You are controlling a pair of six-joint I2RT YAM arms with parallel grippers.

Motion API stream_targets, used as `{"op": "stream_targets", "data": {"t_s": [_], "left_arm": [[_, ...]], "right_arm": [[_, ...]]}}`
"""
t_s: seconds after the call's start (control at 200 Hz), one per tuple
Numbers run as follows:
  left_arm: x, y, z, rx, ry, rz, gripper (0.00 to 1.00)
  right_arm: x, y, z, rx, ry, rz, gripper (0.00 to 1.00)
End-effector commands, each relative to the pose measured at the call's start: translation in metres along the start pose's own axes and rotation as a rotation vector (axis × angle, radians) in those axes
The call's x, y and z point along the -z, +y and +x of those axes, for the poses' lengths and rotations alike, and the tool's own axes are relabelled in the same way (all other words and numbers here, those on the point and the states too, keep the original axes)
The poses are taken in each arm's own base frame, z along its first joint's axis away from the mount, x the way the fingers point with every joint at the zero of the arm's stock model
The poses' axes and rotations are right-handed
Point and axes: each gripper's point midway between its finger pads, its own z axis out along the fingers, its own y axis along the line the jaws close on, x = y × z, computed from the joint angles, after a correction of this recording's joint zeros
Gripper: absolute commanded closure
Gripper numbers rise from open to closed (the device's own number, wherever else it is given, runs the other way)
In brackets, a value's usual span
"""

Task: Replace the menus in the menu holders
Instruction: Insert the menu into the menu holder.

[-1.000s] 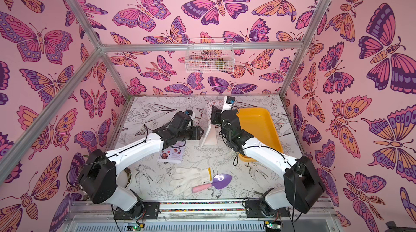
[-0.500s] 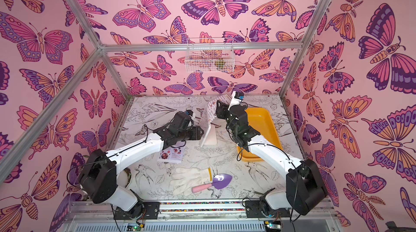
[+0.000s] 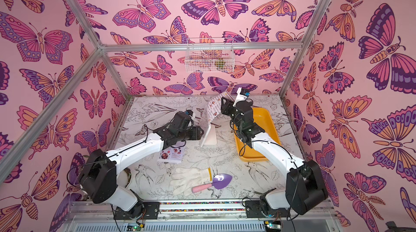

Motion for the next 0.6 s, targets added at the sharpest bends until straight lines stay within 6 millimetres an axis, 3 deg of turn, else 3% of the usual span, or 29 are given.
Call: {"op": "stream_targets", "data": {"t_s": [0.0,0.15,0.266,0.596], "left_arm": [[-0.0038,0.0062,0.0066,-0.006,0.021,-0.024,0.42],[-0.0022,0.0101,0.0101,0.006,0.019,-0.037,0.42],[0.0009,0.0103,0.0083,0.001,0.009,-0.04,0.42],[0.0026,0.0093,0.0093,0.017,0.002,-0.039,0.42]], "right_arm": [[0.0054,0.0162,-0.0246,-0.015,-0.036,-0.043,0.71],[0.0059,0.017,-0.0214,-0.015,-0.032,-0.059,0.91],[0.0064,0.0187,-0.0185,-0.033,-0.031,-0.08,1.0],[0.0133,0.0244,-0.0146,-0.053,-0.079,-0.079,1.0]]}}
